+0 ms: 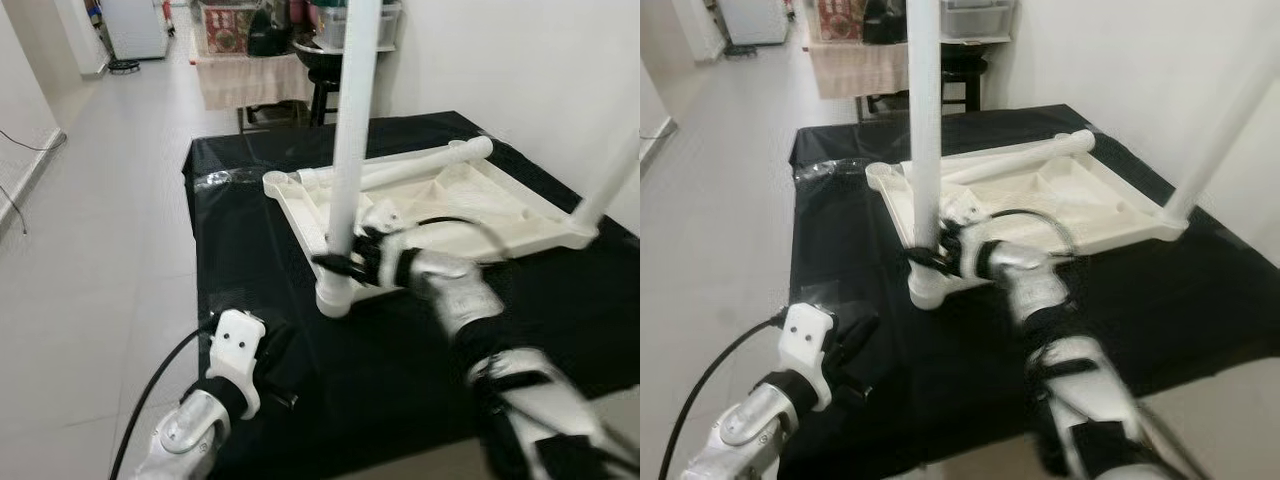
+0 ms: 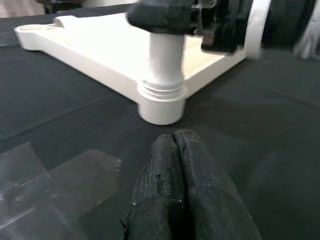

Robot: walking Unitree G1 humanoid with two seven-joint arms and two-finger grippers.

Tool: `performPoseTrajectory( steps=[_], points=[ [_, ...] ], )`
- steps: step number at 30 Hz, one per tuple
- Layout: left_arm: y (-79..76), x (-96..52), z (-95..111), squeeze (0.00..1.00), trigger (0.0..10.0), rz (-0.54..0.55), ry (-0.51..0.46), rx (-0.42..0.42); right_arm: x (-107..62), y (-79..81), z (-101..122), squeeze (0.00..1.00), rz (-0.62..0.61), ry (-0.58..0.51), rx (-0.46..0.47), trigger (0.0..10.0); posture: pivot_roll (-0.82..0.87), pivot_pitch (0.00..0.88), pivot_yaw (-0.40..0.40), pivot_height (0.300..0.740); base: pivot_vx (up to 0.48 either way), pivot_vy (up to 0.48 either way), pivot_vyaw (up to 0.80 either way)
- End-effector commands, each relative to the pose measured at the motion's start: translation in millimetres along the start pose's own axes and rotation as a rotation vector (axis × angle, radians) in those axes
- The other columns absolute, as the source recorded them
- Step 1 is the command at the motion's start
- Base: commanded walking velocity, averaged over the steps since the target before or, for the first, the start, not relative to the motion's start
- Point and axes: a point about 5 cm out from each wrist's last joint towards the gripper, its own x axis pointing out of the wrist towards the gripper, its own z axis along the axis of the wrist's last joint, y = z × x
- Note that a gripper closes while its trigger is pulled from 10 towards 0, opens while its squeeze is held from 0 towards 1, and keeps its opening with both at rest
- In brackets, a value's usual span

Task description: Building children table

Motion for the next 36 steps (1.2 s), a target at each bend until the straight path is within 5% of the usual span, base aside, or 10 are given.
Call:
performPoseTrajectory(
  steps=[1, 8, 9, 12, 15, 20, 22, 33, 34, 36],
  points=[
    [3.4, -2.7, -1, 0.00, 10.0, 0.000, 0.019, 0.003, -23.9, 14.2, -39, 0.00, -0.055, 0.204, 0.044, 0.0, 0.07, 0.084, -0.044, 0.740, 0.000, 0.000, 0.00],
    [3.5, -0.5, -2, 0.00, 10.0, -0.026, 0.027, -0.001, -8.3, 15.3, -25, 0.00, 0.091, 0.175, -0.058, 0.0, 0.05, 0.064, -0.039, 0.740, 0.000, 0.000, 0.00],
    [3.0, -0.5, -2, 0.00, 10.0, -0.020, 0.024, 0.000, -6.9, 14.5, -24, 0.00, 0.087, 0.172, -0.062, 10.0, 0.05, 0.067, -0.042, 0.740, 0.000, 0.000, 0.00],
    [2.7, -0.6, -2, 0.00, 10.0, -0.006, 0.019, -0.001, -4.4, 10.9, -17, 0.02, 0.080, 0.157, -0.081, 10.0, 0.06, 0.065, -0.051, 0.740, 0.000, 0.000, 0.00],
    [3.0, -0.3, -2, 0.00, 10.0, -0.001, 0.017, -0.001, -2.9, 8.9, -5, 1.00, 0.098, 0.108, -0.073, 10.0, 0.05, 0.064, -0.053, 0.740, 0.000, 0.000, 0.00],
    [5.2, 0.2, -2, 0.00, 10.0, -0.003, 0.019, -0.001, -4.6, 12.3, 30, 1.00, 0.448, -0.073, -0.042, 10.0, 0.05, 0.057, -0.045, 0.740, 0.000, 0.000, 0.00],
    [6.0, 0.2, -2, 0.00, 10.0, -0.004, 0.021, -0.001, -6.6, 4.2, 30, 0.00, 0.554, -0.090, -0.087, 10.0, 0.06, 0.059, -0.049, 0.740, 0.000, 0.000, 0.00],
    [6.2, -1.3, -3, 0.00, 10.0, -0.004, 0.027, 0.005, -1.8, -28.2, 18, 0.00, 0.701, -0.010, -0.088, 10.0, 0.08, 0.052, -0.061, 0.740, 0.000, 0.000, 0.00],
    [5.7, -1.5, -3, 0.00, 10.0, -0.002, 0.028, 0.006, -0.5, -33.8, 20, 0.00, 0.701, -0.012, -0.074, 2.7, 0.08, 0.051, -0.062, 0.740, 0.000, 0.000, 0.00],
    [5.4, -1.6, -3, 0.00, 10.0, -0.001, 0.028, 0.007, -0.1, -36.5, 21, 0.00, 0.705, -0.016, -0.067, 2.7, 0.08, 0.051, -0.062, 0.740, 0.000, 0.000, 0.00]
  ],
)
